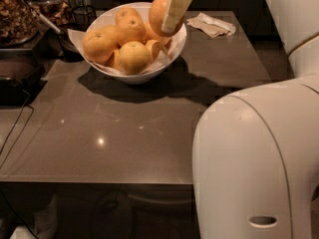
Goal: Pick orange from white bowl
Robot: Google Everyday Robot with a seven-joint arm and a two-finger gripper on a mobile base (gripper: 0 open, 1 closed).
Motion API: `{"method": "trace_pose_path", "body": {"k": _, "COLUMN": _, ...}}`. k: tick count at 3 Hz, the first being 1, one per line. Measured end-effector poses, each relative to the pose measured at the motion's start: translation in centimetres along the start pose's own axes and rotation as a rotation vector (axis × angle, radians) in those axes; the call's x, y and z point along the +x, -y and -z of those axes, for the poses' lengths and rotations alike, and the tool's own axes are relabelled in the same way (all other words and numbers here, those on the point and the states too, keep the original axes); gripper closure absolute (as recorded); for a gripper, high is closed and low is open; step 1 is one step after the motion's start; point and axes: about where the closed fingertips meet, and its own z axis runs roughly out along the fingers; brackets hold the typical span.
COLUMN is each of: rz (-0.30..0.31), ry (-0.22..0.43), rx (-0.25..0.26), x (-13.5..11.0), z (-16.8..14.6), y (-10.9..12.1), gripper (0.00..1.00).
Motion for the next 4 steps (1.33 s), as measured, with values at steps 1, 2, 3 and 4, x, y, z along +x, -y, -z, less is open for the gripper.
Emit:
{"method": "trace_pose_path", "body": {"k": 1, "rz": -0.029, "ry": 0.04, "rx": 0.027, "x": -0.5, "z": 2.0, "y": -1.2, "gripper": 1.0}}
{"method": "trace_pose_path", "body": {"k": 2, "rz": -0.059, "ry": 0.08, "rx": 0.05, "x": -0.6, "z": 3.7, "y": -3.7, "gripper": 1.0}}
{"method": "trace_pose_path", "body": {"k": 3, "rz": -0.101, "ry": 0.112, "rx": 0.046, "x": -0.7, "z": 4.4, "y": -7.1, "gripper": 1.0}}
{"method": "trace_pose_path", "body": {"k": 4, "rz": -0.128, "ry": 0.118, "rx": 0.035, "x": -1.3, "z": 4.9, "y": -10.2, "gripper": 1.0}}
